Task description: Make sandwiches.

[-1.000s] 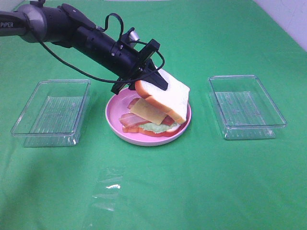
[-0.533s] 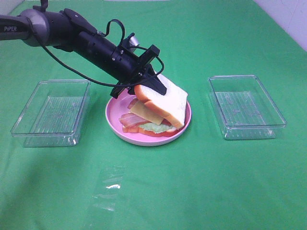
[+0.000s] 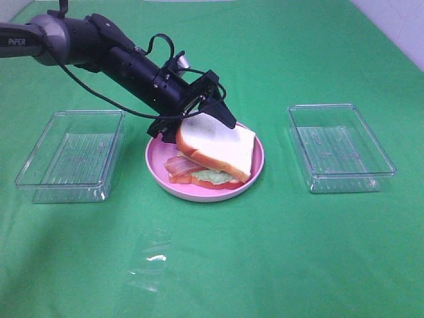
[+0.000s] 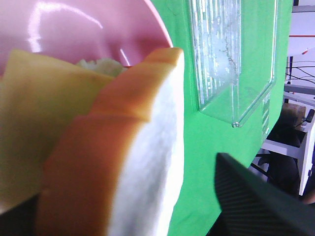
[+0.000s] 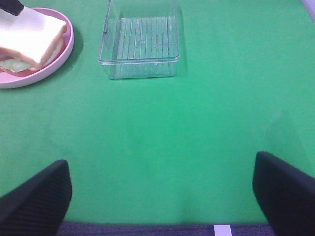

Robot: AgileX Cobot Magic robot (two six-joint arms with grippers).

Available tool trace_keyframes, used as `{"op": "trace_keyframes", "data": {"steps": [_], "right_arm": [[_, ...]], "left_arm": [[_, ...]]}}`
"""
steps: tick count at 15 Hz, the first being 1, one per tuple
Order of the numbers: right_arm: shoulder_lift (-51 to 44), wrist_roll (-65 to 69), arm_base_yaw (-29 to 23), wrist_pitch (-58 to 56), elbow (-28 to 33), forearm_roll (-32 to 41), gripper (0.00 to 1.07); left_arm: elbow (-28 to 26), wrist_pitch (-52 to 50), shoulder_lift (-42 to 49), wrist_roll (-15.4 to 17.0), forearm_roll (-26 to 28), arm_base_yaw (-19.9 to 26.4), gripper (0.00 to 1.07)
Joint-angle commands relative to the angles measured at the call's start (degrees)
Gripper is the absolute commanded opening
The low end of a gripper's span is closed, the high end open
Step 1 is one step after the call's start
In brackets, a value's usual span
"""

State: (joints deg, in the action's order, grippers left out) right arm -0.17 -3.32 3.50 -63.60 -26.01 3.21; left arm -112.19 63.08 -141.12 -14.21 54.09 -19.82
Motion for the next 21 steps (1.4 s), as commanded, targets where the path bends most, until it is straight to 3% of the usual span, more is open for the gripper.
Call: {"op": "trace_keyframes", "data": {"steps": [1,4,5,8,10,12,14,15,17,21], "right_arm": [[-1.8,0.2,0.0,0.1,0.1,0.1,0.96],[-1.8,0.2,0.0,0.1,0.1,0.1,0.96],[-1.8,0.2,0.0,0.1,0.1,0.1,0.96],[-1.8,0.2,0.0,0.1,0.1,0.1,0.96],[-1.8,0.2,0.0,0.1,0.1,0.1,0.96],[-1.8,0.2,0.0,0.1,0.1,0.1,0.96],[-1.8,0.2,0.0,0.1,0.1,0.1,0.96],[-1.8,0.2,0.0,0.1,0.1,0.1,0.96],[-1.8,0.2,0.0,0.1,0.1,0.1,0.96],[-1.8,0.2,0.0,0.1,0.1,0.1,0.96]], "left_arm": [[-3.4,3.7,0.8,2.5,-3.2,-0.3,0.89],[-9.1,9.7,0.8,9.3,-15.1,-0.3,0.89],[-14.0,12.5,1.6,13.8,-24.6,-0.3,0.89],[-17.2,12.4,5.7,11.7,-27.2,-0.3,0.89],[-17.2,12.4,8.6,13.7,-36.0,-0.3,0.90],[-17.1,12.4,11.5,18.4,-50.0,0.5,0.95],[-12.4,12.4,15.7,17.9,-53.1,4.5,0.95],[-6.6,12.4,18.9,17.6,-52.9,9.2,0.95],[-0.1,12.4,22.5,16.1,-52.8,15.4,0.95],[10.5,12.4,28.6,14.9,-52.5,20.6,0.94]]}}
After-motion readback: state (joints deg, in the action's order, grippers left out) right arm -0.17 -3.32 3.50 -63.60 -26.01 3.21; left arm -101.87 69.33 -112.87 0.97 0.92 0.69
